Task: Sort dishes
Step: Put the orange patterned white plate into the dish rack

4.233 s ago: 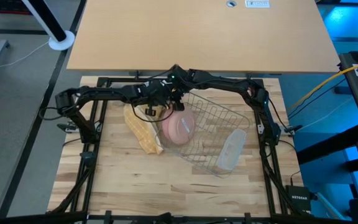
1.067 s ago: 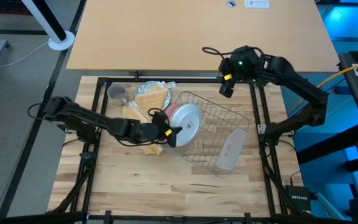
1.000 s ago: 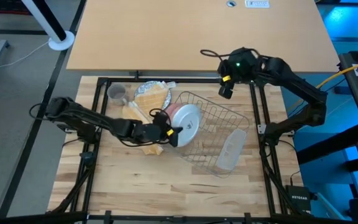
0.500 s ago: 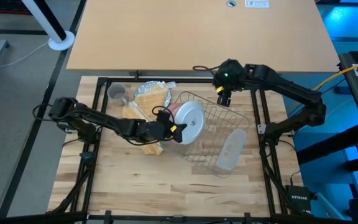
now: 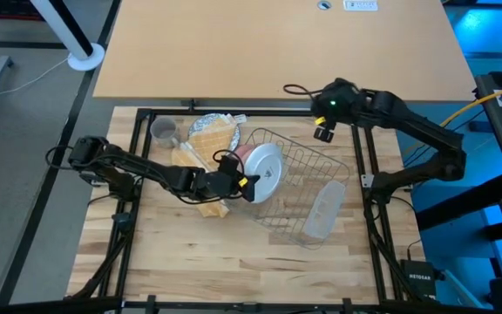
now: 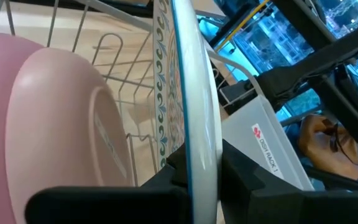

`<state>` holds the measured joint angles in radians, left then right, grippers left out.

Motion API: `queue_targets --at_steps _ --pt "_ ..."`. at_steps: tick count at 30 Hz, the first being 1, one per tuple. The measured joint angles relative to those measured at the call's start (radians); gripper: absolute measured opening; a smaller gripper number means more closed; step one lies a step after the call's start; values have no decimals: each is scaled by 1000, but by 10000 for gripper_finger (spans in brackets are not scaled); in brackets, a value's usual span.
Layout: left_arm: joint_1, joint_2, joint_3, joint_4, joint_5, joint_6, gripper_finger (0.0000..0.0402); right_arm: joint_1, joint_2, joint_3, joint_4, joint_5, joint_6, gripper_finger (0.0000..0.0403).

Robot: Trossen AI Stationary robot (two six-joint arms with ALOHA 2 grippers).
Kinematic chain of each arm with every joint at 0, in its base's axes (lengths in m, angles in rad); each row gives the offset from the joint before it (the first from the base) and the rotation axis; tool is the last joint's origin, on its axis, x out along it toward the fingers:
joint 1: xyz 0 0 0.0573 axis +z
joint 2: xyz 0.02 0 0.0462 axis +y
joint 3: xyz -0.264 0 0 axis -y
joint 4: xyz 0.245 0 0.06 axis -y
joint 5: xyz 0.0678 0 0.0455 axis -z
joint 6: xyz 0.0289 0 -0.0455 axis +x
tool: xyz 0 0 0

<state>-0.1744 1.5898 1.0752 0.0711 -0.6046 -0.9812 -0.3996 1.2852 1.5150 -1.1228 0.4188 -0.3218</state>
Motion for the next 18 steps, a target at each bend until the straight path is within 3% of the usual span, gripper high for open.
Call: queue_targets --at_steps 18 --pt "0 0 0 -14 7 -35 31 0 -164 0 6 -10 7 170"
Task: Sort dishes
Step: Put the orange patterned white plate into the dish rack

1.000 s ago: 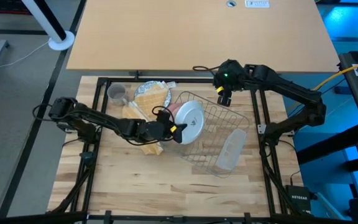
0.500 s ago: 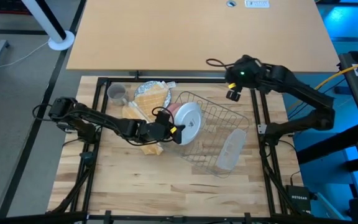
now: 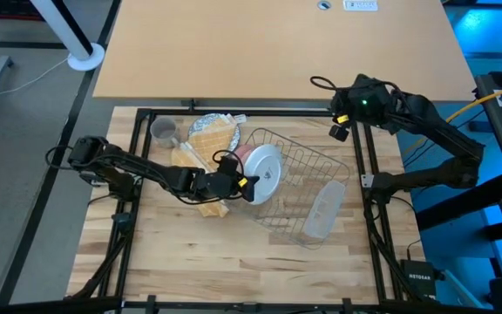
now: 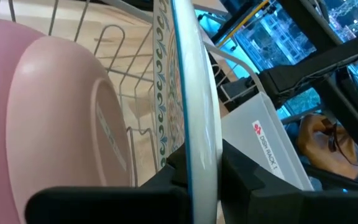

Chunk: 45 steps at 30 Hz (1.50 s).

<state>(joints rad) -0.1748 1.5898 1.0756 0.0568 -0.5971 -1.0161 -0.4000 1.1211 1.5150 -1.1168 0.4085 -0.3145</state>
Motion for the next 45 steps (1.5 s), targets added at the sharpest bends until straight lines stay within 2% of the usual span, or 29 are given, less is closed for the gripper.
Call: queue_targets --at_steps 22,28,32,41,45 --pt "2 56 -1 11 25 -24 53 0 0 0 0 -35 3 170" --pt "34 56 -1 22 27 -50 53 0 0 0 0 -44 3 169" --pt "67 56 -1 63 25 -15 56 0 0 0 0 -58 4 170" --pt "91 55 -1 92 25 53 114 0 0 0 0 -62 3 169" --pt "102 51 -1 89 27 114 127 0 0 0 -4 -62 3 169"
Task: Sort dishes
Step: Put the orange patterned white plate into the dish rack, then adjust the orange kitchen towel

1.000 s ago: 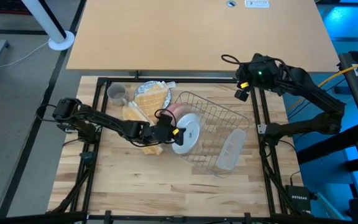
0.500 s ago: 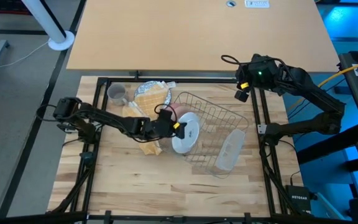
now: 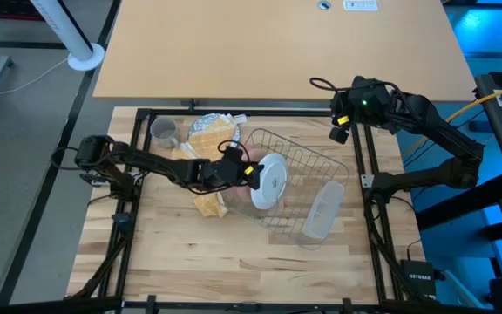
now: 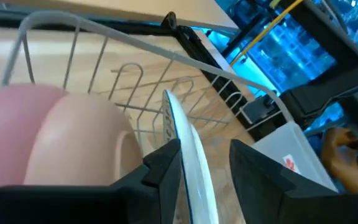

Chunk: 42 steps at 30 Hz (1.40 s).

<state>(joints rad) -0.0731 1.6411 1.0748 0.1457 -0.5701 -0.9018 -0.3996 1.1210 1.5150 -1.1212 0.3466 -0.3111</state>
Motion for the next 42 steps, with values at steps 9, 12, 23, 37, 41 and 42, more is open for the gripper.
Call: queue_targets --at_steps 9,12,23,37,41,42 --pt "40 -66 0 -1 1 173 128 0 0 0 -64 -250 18 169" --pt "48 -109 0 -3 1 254 128 1 -1 -27 -62 -390 56 170" --pt "41 -355 0 -352 17 586 128 1 1 -397 85 -702 135 169" --pt "-83 -406 -115 -1012 130 403 128 1 0 -582 407 -697 176 169" --pt "-85 -402 -222 -926 132 355 128 1 0 -582 433 -697 176 169" --pt "-85 -402 -254 -896 140 339 128 1 0 -582 432 -697 176 169"
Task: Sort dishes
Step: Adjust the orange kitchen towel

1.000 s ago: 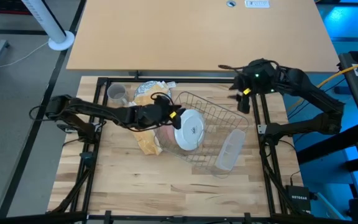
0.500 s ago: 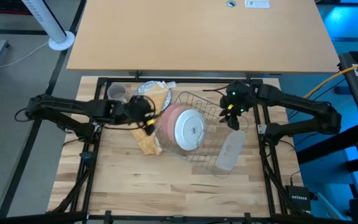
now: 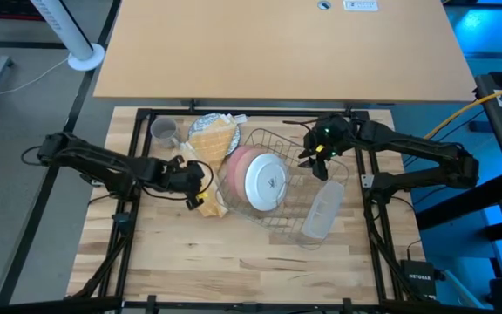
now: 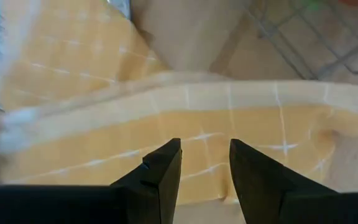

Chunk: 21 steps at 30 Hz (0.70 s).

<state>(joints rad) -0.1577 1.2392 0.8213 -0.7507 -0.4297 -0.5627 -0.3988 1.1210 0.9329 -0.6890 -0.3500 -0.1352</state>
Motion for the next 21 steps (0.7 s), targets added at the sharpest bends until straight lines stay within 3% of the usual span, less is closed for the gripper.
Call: queue_targets --at_steps 9,21 --pt "-2 0 -237 485 66 -113 129 0 0 0 0 0 0 169" --pt "-38 12 -246 498 120 -247 188 0 0 0 0 1 0 169"
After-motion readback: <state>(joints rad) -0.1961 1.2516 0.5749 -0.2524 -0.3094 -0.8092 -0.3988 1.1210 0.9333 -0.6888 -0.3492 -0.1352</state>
